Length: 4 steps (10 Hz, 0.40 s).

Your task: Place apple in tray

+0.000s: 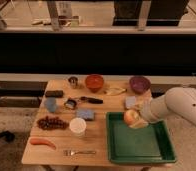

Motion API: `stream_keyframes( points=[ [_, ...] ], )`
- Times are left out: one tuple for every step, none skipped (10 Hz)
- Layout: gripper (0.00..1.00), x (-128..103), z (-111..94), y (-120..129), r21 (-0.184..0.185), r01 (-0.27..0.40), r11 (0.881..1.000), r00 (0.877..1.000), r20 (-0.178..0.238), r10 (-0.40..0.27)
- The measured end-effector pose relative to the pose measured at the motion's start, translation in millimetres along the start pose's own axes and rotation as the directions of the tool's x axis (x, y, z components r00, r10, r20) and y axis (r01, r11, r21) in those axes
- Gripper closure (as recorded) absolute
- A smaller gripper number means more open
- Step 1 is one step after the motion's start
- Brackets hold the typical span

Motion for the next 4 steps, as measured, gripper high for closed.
stream_keyframes(
  points=[
    [0.2, 0.1, 2.1, 0.2, -0.004, -0.002, 1.0, 1.0, -0.001, 0.002],
    [0.2, -0.1, 4.4, 0.3, -0.008, -0.004, 1.0, 1.0, -0.003, 0.004],
    [0.2, 0.3, 4.8, 0.5, -0.009, -0.007, 1.0, 1.0, -0.005, 0.007],
    [0.2, 0.9, 4.9, 0.6, -0.009, -0.01, 1.0, 1.0, -0.006, 0.01]
  ],
)
